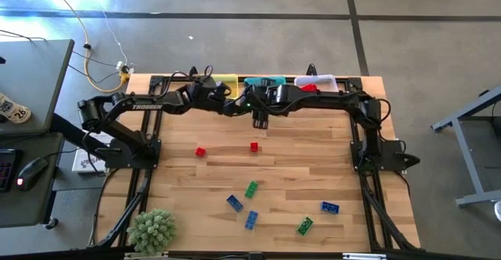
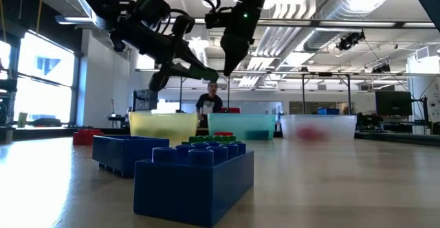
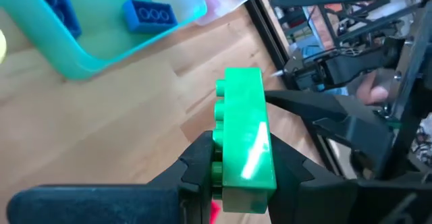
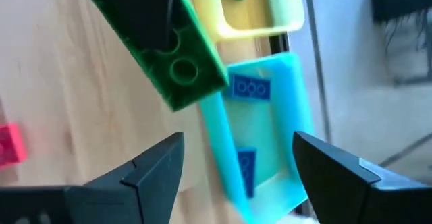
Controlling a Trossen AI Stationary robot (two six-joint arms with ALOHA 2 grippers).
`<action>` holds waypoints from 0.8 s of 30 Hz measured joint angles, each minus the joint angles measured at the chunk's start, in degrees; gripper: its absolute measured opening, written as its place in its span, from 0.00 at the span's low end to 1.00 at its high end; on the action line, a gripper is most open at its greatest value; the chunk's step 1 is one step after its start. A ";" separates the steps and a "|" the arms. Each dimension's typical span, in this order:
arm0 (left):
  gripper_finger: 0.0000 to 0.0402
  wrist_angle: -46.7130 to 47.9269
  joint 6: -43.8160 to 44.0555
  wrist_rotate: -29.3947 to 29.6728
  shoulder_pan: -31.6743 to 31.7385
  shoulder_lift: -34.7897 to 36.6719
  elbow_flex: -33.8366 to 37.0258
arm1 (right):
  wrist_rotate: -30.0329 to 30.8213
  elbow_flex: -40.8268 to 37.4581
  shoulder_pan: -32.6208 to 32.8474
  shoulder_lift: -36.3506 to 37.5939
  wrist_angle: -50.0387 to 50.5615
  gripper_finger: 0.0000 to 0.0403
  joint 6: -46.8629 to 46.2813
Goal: Sort & place blocks by color
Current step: Put the green game piece into the yellow bin
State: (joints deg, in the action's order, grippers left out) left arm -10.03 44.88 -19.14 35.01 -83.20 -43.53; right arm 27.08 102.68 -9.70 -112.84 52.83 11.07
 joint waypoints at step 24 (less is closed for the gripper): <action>0.18 2.53 -32.05 2.31 4.41 0.00 -6.01 | -3.98 3.23 0.53 -0.11 5.16 0.65 -44.06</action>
State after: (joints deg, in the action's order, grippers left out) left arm -7.50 12.83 -16.83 39.42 -83.20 -49.54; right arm 23.10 105.91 -9.17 -112.95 58.00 -33.00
